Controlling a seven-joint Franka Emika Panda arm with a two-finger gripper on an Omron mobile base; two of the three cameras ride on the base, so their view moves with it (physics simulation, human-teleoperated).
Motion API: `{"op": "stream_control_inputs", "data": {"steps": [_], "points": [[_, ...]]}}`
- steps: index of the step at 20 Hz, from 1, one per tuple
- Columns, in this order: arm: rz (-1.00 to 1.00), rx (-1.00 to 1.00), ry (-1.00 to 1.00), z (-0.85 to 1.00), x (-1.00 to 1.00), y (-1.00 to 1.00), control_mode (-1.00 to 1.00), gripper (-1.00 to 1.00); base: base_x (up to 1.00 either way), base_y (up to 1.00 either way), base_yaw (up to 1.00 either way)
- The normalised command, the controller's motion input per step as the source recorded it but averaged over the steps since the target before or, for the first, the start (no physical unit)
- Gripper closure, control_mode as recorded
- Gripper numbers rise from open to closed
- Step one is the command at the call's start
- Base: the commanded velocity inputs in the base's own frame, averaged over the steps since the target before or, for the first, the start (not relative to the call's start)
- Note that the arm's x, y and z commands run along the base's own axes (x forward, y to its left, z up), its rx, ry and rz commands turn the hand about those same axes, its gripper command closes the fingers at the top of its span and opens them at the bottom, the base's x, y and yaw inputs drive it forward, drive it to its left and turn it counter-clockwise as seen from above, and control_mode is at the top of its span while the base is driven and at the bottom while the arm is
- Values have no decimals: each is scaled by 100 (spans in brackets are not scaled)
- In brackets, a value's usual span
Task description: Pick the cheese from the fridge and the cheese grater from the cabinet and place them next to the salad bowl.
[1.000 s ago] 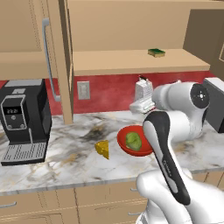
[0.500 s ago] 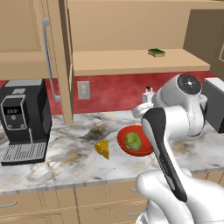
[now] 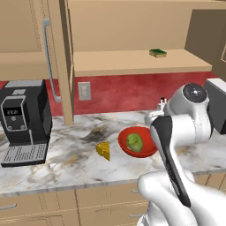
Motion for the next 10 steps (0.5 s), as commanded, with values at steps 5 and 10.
{"op": "stream_control_inputs", "data": {"steps": [5, 10], "points": [[-7, 3, 0, -53, -5, -49, -100, 100, 0, 0, 0], [-1, 6, 1, -47, 0, -59, -100, 100, 0, 0, 0]]}}
